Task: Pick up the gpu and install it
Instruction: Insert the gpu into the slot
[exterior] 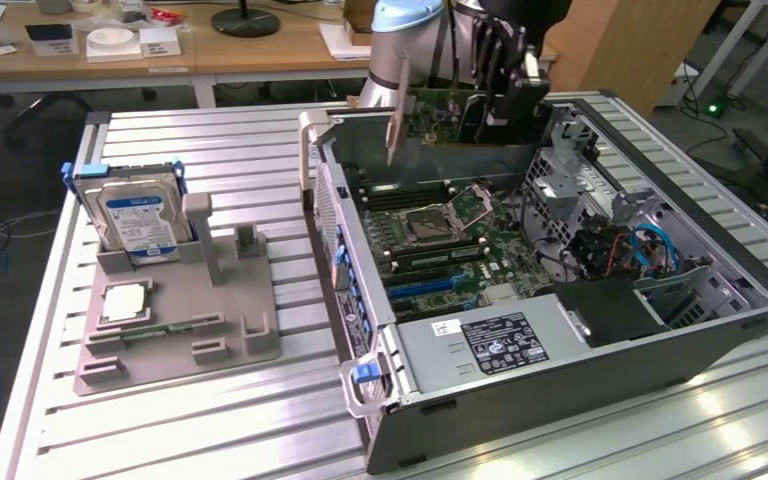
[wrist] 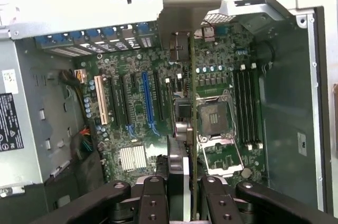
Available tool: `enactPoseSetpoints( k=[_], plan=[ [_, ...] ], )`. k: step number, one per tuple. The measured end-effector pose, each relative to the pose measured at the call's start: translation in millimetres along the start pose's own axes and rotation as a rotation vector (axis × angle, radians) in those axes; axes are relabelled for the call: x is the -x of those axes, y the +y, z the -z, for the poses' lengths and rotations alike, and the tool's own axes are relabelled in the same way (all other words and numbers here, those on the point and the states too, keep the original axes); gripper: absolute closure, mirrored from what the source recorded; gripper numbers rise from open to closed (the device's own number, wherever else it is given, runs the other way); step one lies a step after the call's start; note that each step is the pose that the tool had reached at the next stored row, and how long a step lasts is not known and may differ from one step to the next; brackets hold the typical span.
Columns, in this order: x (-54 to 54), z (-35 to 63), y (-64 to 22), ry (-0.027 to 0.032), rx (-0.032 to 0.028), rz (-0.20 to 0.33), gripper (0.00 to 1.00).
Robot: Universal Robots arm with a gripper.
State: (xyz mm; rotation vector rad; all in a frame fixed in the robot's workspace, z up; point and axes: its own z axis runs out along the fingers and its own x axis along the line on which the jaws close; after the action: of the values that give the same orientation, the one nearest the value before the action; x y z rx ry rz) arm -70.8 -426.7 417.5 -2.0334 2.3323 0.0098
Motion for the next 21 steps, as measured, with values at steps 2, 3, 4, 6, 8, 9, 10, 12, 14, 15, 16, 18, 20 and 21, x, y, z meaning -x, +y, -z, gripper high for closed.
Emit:
enactPoseSetpoints(
  k=[2,3,4,6,8,9,10,12,14,15,16,18,20,21],
  plan=[
    [-0.1,-0.2,0.0,-0.0006,0.0007,0.020,0.72],
    [-0.3,-0.4,0.0,-0.0010,0.0011,0.029,0.72],
    [-0.4,-0.5,-0.1,-0.0014,0.0013,0.037,0.72],
    [-0.7,-0.7,-0.1,-0.0017,0.0019,0.052,0.72],
    [-0.8,-0.8,-0.1,-0.0017,0.0028,0.070,0.72],
    [-1.0,-1.0,-0.1,-0.0022,0.0030,0.078,0.72],
    [-1.3,-1.4,-0.2,-0.0024,0.0032,0.085,0.72],
    [-1.9,-3.0,-0.2,-0.0030,0.0024,0.101,0.72],
    [-2.6,-6.0,-0.2,-0.0034,0.0024,0.116,0.72],
    [-2.9,-7.5,-0.2,-0.0034,0.0026,0.120,0.72],
    [-3.0,-8.5,0.0,-0.0053,0.0025,0.120,0.72],
    [-4.5,-9.6,0.3,-0.0078,0.0017,0.120,0.72],
    [-4.9,-10.5,0.3,-0.0063,0.0015,0.120,0.72],
    [-5.6,-10.9,0.2,-0.0050,0.0015,0.120,0.72]
  ],
)
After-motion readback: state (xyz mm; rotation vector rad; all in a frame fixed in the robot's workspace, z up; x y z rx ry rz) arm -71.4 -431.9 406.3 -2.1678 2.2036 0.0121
